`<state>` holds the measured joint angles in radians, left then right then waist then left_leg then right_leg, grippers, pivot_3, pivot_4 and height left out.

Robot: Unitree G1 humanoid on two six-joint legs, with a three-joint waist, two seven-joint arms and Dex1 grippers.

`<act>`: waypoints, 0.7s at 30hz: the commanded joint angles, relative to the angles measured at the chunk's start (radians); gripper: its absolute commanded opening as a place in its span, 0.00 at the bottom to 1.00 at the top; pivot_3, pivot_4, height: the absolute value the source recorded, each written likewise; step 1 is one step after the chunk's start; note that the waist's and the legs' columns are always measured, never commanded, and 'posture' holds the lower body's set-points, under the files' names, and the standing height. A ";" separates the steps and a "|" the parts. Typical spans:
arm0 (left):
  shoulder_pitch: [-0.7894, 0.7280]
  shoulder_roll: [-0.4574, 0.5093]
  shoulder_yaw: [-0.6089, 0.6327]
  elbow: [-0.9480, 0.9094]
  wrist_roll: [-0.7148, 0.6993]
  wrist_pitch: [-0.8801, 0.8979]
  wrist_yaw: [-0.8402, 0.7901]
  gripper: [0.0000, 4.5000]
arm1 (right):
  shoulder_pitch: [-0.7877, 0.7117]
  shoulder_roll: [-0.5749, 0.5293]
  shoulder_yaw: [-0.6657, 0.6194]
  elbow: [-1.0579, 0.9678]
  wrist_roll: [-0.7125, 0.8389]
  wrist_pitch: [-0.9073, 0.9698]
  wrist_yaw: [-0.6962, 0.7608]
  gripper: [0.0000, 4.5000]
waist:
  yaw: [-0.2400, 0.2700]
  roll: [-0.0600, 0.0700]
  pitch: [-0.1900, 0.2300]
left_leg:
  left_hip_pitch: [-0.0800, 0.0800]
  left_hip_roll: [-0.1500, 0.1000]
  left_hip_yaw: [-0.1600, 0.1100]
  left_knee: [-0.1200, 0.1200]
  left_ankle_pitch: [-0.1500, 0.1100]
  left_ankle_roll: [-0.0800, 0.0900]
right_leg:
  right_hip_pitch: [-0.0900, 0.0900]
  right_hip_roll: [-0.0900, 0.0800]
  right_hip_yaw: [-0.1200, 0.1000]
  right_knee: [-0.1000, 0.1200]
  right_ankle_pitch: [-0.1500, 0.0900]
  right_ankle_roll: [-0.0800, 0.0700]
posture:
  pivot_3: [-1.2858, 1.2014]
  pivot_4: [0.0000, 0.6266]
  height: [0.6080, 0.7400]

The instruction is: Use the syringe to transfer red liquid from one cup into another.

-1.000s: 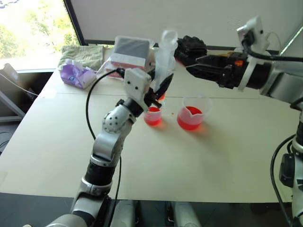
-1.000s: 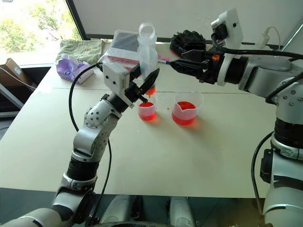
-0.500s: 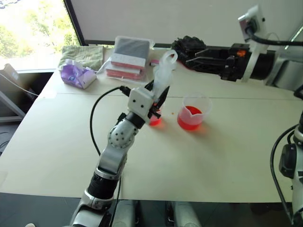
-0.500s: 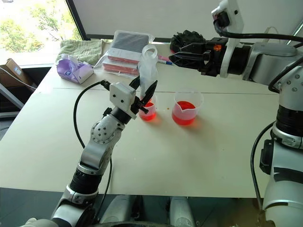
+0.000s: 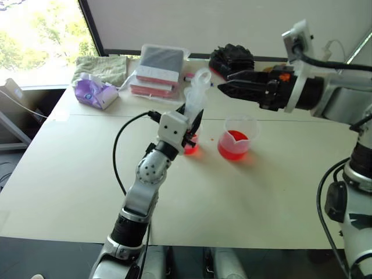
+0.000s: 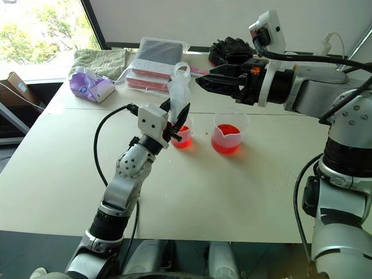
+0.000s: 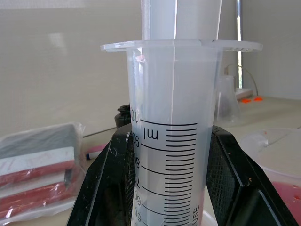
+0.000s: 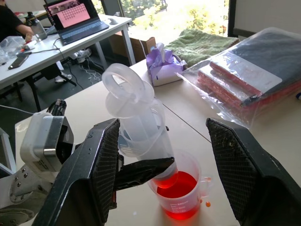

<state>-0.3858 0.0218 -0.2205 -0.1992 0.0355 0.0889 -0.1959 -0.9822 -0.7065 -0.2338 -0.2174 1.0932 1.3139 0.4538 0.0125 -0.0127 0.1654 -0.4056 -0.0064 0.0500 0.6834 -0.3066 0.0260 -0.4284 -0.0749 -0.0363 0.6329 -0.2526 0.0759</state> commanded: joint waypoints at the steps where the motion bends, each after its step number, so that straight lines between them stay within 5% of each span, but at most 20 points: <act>1: -0.017 -0.003 -0.003 -0.020 0.004 -0.017 -0.004 0.34 | -0.018 0.038 -0.056 -0.054 0.068 0.009 -0.071 0.67 | 0.000 0.000 0.000 | 0.000 0.000 0.000 0.000 0.000 0.000 | 0.000 0.000 0.000 0.000 0.000 0.000 | 0.52 0.24 1.00; 10: -0.023 0.000 0.001 -0.016 0.001 -0.018 -0.011 0.34 | 0.001 0.169 -0.034 -0.094 0.040 -0.039 -0.280 0.67 | 0.000 0.001 0.000 | 0.000 0.000 0.000 0.000 0.000 0.000 | 0.000 0.000 0.000 0.000 0.000 0.000 | 0.52 0.24 1.00; 21: -0.021 0.000 -0.002 -0.022 0.003 -0.015 -0.014 0.34 | -0.005 0.261 0.010 -0.090 -0.041 -0.105 -0.366 0.67 | -0.002 0.001 0.000 | 0.000 0.000 0.000 0.000 0.000 0.000 | 0.000 0.001 0.000 0.001 0.000 0.000 | 0.52 0.24 1.00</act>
<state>-0.3952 0.0269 -0.2188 -0.1923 0.0350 0.0888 -0.2090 -0.9738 -0.4494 -0.2075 -0.2782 1.0584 1.2402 0.0951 0.0106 -0.0120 0.1650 -0.4057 -0.0066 0.0504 0.6837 -0.3064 0.0262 -0.4284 -0.0742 -0.0366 0.6339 -0.2525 0.0760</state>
